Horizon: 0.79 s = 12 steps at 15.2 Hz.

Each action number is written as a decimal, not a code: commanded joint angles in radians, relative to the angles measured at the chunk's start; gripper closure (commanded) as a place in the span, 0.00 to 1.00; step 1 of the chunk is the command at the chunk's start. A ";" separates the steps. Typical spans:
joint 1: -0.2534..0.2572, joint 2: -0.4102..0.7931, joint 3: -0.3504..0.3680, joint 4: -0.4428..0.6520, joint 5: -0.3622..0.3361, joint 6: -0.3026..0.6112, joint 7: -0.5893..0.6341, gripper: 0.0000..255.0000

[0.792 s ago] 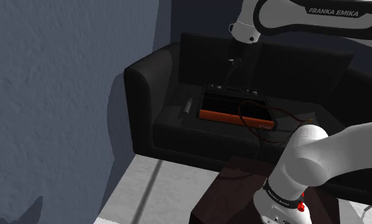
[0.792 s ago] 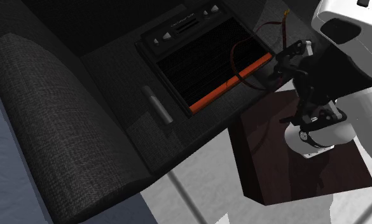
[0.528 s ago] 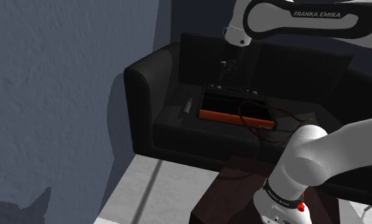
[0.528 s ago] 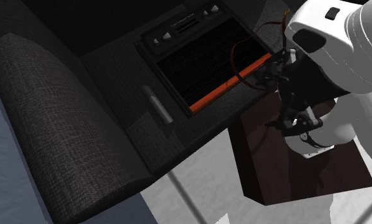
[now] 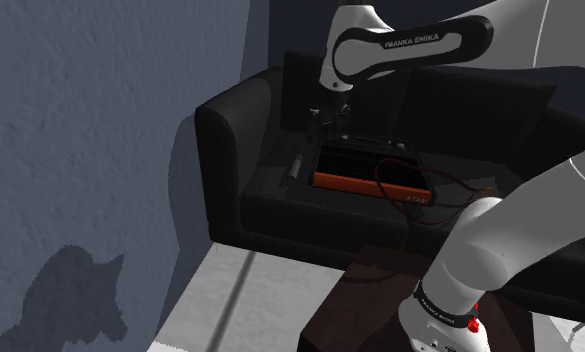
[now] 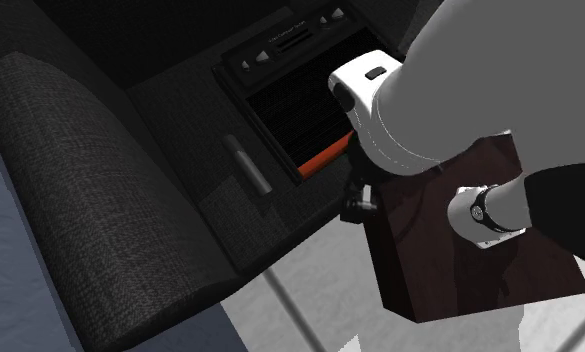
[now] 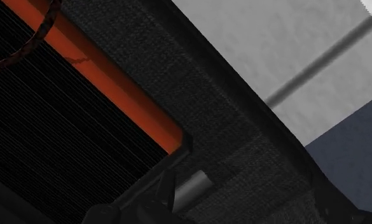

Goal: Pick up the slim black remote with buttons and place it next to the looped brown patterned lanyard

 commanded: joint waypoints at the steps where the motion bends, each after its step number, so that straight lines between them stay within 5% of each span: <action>1: -0.016 0.071 0.000 0.024 0.008 0.040 0.062 0.00; 12: -0.079 0.478 -0.028 0.242 0.067 0.190 0.363 0.00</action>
